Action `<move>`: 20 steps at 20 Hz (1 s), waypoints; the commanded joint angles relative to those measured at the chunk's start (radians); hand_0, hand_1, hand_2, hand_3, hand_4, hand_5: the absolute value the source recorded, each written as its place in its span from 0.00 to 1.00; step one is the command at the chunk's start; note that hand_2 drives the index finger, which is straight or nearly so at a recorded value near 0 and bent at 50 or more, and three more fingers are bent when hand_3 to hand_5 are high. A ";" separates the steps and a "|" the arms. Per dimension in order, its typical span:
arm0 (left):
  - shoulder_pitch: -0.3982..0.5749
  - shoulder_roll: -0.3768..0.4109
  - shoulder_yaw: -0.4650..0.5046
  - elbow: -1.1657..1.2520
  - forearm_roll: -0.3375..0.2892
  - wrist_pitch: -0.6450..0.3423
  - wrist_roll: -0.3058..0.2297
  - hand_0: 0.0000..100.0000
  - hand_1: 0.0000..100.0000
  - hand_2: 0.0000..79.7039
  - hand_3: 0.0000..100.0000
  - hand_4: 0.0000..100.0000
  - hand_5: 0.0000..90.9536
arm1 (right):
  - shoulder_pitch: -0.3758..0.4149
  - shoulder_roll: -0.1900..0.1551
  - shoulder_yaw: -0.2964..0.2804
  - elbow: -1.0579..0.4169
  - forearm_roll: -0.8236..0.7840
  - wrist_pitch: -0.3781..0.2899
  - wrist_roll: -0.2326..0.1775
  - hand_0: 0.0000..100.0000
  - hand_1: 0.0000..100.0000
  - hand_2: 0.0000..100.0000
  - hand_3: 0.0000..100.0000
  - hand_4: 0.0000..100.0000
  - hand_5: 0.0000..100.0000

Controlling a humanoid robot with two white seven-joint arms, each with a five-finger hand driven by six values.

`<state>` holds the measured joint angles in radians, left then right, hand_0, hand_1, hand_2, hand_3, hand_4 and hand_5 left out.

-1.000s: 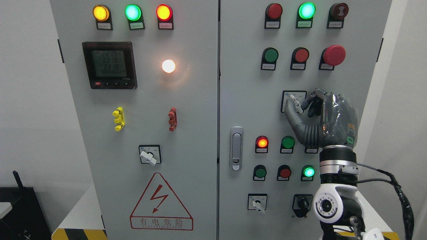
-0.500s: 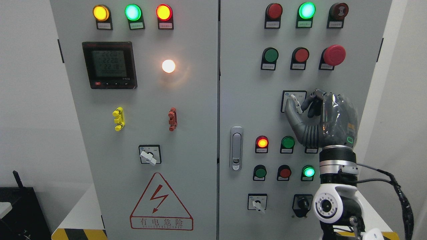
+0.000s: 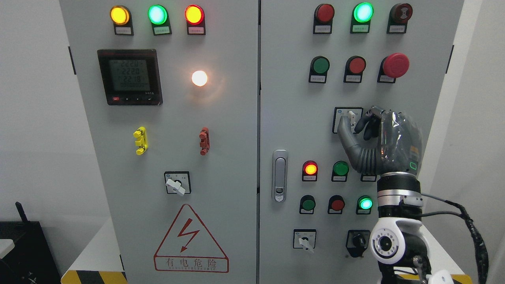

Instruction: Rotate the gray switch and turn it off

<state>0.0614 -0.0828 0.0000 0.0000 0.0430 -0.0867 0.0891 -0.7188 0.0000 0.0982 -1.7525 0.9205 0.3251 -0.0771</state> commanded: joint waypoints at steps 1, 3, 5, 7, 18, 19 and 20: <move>0.000 0.000 -0.002 0.014 0.000 -0.001 0.003 0.12 0.39 0.00 0.00 0.00 0.00 | -0.004 -0.015 0.000 0.002 0.000 0.000 0.007 0.48 0.39 0.72 0.92 0.90 1.00; 0.000 0.000 -0.002 0.014 0.000 -0.001 0.004 0.12 0.39 0.00 0.00 0.00 0.00 | -0.004 -0.015 0.000 0.002 0.000 0.000 0.008 0.48 0.39 0.72 0.92 0.90 1.00; 0.000 0.000 -0.002 0.014 0.000 -0.001 0.004 0.12 0.39 0.00 0.00 0.00 0.00 | -0.004 -0.015 0.000 0.001 0.000 0.000 0.007 0.49 0.39 0.72 0.92 0.90 1.00; 0.000 0.000 -0.002 0.014 0.000 -0.001 0.004 0.12 0.39 0.00 0.00 0.00 0.00 | -0.004 -0.015 0.000 0.001 -0.002 0.000 0.007 0.49 0.39 0.73 0.92 0.90 1.00; 0.000 0.000 -0.002 0.014 0.000 -0.001 0.004 0.12 0.39 0.00 0.00 0.00 0.00 | -0.004 -0.015 -0.002 -0.002 -0.002 -0.005 0.007 0.42 0.43 0.72 0.92 0.90 1.00; 0.000 0.000 -0.002 0.014 0.000 -0.001 0.004 0.12 0.39 0.00 0.00 0.00 0.00 | -0.004 -0.015 -0.002 -0.002 -0.002 -0.005 0.007 0.41 0.43 0.72 0.92 0.90 1.00; 0.000 0.000 -0.002 0.014 0.000 -0.001 0.004 0.12 0.39 0.00 0.00 0.00 0.00 | -0.004 -0.017 -0.002 -0.002 -0.002 -0.006 0.007 0.40 0.43 0.72 0.92 0.90 1.00</move>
<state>0.0614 -0.0828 0.0000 0.0000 0.0429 -0.0866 0.0931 -0.7224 0.0000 0.0971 -1.7534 0.9190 0.3216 -0.0704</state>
